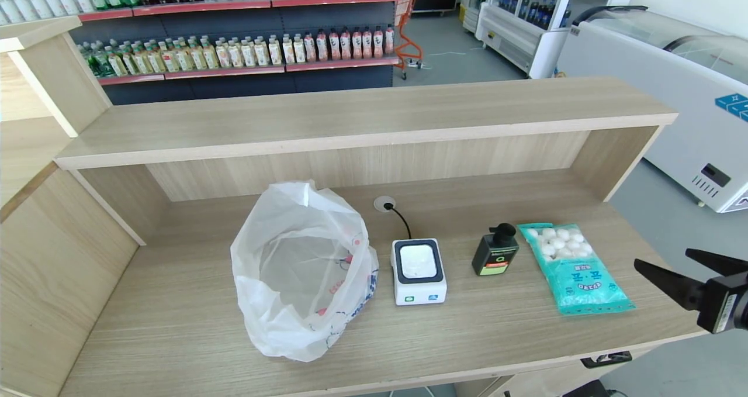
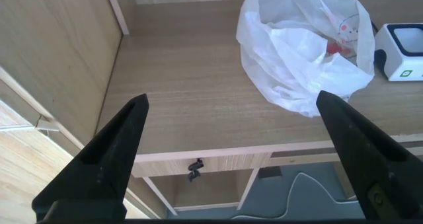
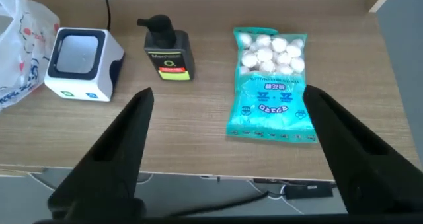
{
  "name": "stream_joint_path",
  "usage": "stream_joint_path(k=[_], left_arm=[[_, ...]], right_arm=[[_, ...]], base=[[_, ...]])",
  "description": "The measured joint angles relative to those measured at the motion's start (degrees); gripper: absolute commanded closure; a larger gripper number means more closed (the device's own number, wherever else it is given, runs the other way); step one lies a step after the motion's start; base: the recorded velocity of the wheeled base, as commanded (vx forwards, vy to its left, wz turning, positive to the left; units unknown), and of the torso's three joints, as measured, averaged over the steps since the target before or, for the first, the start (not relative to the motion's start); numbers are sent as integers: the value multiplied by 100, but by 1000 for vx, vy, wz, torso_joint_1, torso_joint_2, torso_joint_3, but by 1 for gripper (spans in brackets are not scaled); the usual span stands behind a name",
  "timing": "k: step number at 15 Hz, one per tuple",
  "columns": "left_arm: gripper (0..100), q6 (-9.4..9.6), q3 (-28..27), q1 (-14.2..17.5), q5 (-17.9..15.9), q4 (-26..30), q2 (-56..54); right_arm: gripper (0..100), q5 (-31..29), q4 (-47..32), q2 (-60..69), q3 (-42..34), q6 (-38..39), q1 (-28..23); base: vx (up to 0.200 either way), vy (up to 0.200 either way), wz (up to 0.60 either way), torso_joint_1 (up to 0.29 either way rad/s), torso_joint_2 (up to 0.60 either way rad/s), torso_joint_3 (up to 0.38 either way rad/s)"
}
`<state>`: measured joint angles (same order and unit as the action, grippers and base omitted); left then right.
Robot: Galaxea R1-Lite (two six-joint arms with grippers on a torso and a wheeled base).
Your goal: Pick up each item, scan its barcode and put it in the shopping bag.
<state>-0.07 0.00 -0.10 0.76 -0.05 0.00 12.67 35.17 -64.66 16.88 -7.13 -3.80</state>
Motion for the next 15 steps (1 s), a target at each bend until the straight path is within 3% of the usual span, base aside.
stream_joint_path(k=[5, 9, 15], left_arm=[[0, 0, 0, 0, 2, 0, 0], [0, 2, 0, 0, 0, 0, 0], [0, 0, 0, 0, 0, 0, 2]], right_arm=[[0, 384, 1735, -1232, -482, -41, -366], [0, 1098, 2439, -2330, -567, -450, -661], [0, 1580, 3706, -3727, -418, -558, -600]], base=[[0, 0, 0, 0, 0, 0], [0, 0, 0, 0, 0, 0], [0, 0, 0, 0, 0, 0]])
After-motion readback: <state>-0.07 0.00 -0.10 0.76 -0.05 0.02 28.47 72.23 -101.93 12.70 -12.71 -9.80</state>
